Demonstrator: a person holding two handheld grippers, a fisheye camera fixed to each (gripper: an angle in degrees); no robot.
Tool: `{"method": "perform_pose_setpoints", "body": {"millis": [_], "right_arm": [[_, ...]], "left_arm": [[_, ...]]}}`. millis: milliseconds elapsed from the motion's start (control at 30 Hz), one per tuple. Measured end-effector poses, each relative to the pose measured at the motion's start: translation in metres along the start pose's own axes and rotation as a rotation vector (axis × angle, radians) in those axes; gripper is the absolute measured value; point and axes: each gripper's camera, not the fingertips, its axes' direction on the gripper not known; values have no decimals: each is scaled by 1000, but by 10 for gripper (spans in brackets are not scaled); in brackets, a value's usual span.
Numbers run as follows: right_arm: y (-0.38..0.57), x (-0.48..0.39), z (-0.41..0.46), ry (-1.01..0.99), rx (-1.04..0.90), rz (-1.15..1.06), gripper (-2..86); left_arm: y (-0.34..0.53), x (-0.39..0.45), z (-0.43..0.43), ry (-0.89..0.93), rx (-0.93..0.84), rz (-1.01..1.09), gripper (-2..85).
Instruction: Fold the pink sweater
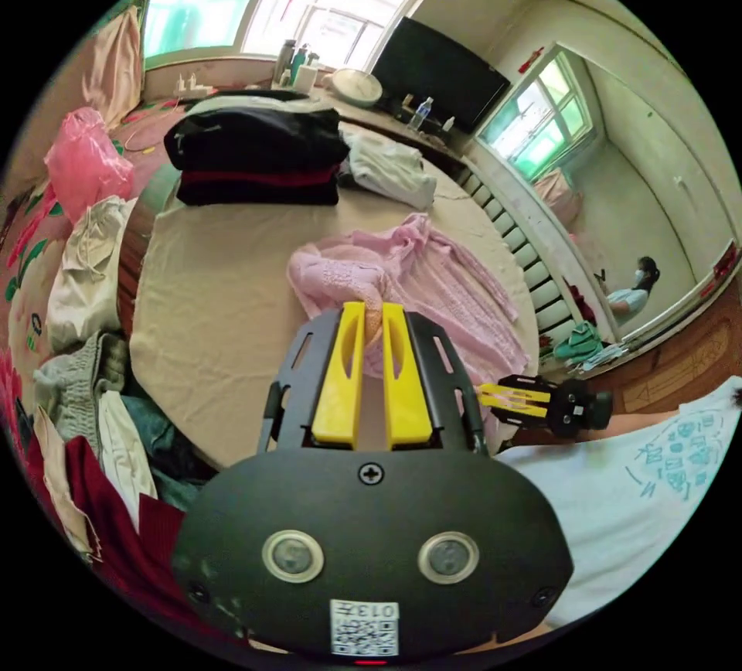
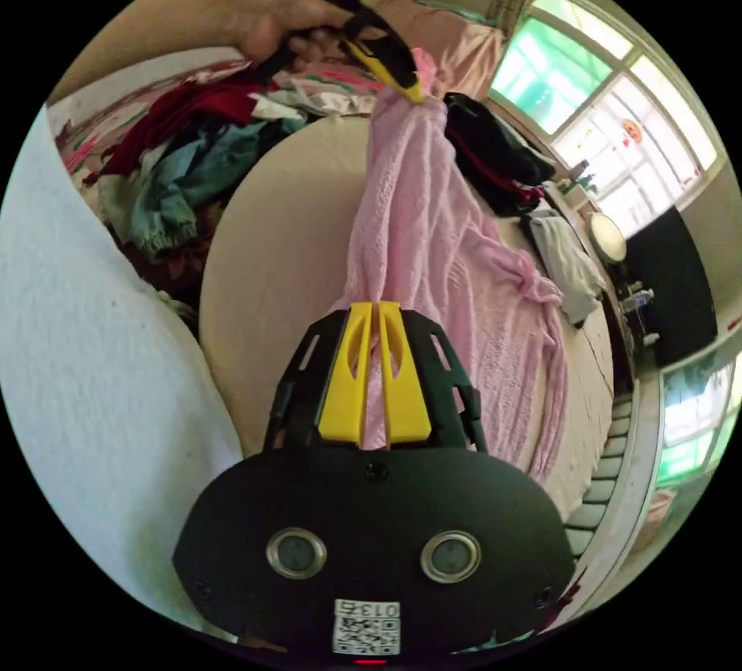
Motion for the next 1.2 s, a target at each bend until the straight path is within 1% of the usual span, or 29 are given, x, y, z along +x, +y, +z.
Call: {"method": "perform_pose_setpoints", "body": {"millis": [33,67,133,167,233,300,333,367,400,433,467,500,533,567,600,633,667,733,767,800,900,967,1033,1067,1100,1133,1200], "right_arm": [[7,20,-18,69,24,95,15],[12,30,-28,107,38,140,13],[35,73,-79,216,147,327,11],[41,83,-93,240,176,365,10],[62,113,-149,376,250,517,9],[79,131,-188,416,295,611,9],[89,137,-207,435,324,653,9],[94,139,-214,446,339,662,9],[102,141,-219,455,344,664,9],[106,145,-213,469,308,649,9],[108,146,-206,483,281,643,9],[114,153,-188,485,214,659,9],[121,161,-169,447,141,695,9],[126,165,-159,434,112,713,9],[138,170,-142,414,63,754,8],[150,172,-130,403,33,792,8],[156,172,-127,402,25,811,8],[177,170,-123,391,16,866,9],[181,169,-123,389,12,873,9],[189,167,-125,388,12,874,9],[205,163,-129,367,12,859,9],[215,161,-132,357,19,872,9],[227,157,-138,347,38,894,9],[230,156,-140,345,44,899,9],[235,154,-146,347,56,905,9],[240,151,-152,355,67,911,9],[246,147,-164,364,94,915,9]], "left_arm": [[-2,3,-9,12,28,12,24],[-6,10,-26,31,73,42,21],[-12,22,-47,85,112,98,13],[-14,32,-60,118,143,127,8],[-18,48,-80,185,182,174,3],[-19,71,-122,284,343,266,1],[-20,76,-131,285,368,290,2],[-24,86,-142,249,382,321,2],[-29,92,-143,182,356,344,5],[-33,95,-139,142,323,347,6],[-40,97,-121,74,232,336,11],[-43,100,-95,40,146,358,21],[-43,103,-79,33,106,374,28],[-40,109,-45,25,28,383,44],[-33,119,-7,54,-70,405,63],[-29,126,11,77,-126,414,74],[-18,143,45,114,-211,446,95],[3,179,87,105,-305,566,133],[17,204,109,88,-360,658,160],[31,228,125,32,-391,758,179],[51,268,152,-98,-409,940,193],[51,279,168,-144,-410,976,186],[48,282,189,-154,-497,982,153],[39,278,192,-74,-514,930,106],[30,273,193,-38,-578,875,72],[25,271,190,-37,-598,846,61],[3,255,154,87,-542,763,41]]}}
